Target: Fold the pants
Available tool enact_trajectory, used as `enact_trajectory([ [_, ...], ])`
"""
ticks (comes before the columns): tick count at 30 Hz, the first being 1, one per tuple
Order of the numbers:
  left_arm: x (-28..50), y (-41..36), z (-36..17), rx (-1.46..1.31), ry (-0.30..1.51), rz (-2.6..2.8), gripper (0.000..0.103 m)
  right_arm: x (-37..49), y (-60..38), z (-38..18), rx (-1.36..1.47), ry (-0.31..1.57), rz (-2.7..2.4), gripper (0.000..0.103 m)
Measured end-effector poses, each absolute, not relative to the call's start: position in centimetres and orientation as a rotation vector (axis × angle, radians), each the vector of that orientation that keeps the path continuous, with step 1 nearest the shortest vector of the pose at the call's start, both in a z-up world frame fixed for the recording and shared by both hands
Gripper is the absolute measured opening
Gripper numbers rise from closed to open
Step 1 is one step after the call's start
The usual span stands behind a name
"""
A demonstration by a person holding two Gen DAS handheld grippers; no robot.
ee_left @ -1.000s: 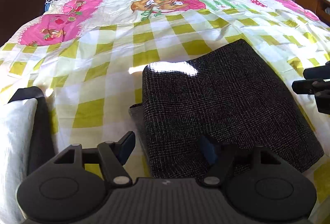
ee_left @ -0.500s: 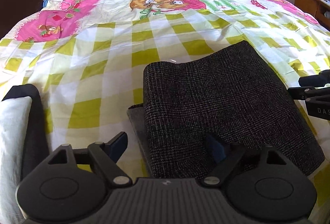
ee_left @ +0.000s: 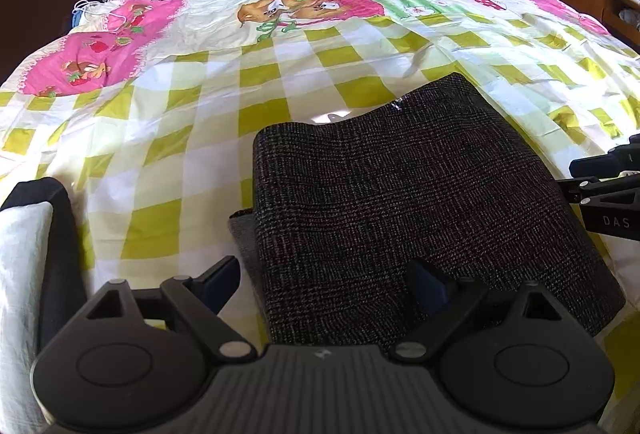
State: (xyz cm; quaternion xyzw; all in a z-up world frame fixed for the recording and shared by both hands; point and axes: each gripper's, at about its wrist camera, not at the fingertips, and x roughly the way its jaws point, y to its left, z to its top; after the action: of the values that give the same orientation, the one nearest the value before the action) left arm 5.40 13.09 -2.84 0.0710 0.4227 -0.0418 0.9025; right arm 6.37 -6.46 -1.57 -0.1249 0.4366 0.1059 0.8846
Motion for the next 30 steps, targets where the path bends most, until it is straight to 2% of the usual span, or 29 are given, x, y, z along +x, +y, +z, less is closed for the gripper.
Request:
enact_trajectory([
  [19,5.8,16.7,-3.1,-0.039,0.914,-0.111,0.101,7.8,-10.5,-1.6,0.051,0.934,0.326,0.032],
  [22,5.5,17.0,-2.9,-0.061,0.899,-0.106,0.093,7.9,-11.8,-0.5,0.108,0.897,0.358,0.035],
  [24,5.5,16.6,-2.8,-0.054,0.897,-0.105,0.088,8.1,-12.3,0.2,0.133,0.875,0.382,0.046],
  [28,4.6,15.3,-2.1,0.000,0.868,-0.082,0.076,9.8,-11.3,1.3,0.158,0.841,0.419,0.046],
  [30,3.9,14.9,-1.7,0.006,0.861,-0.098,0.073,10.2,-9.5,2.2,0.129,0.821,0.470,0.048],
])
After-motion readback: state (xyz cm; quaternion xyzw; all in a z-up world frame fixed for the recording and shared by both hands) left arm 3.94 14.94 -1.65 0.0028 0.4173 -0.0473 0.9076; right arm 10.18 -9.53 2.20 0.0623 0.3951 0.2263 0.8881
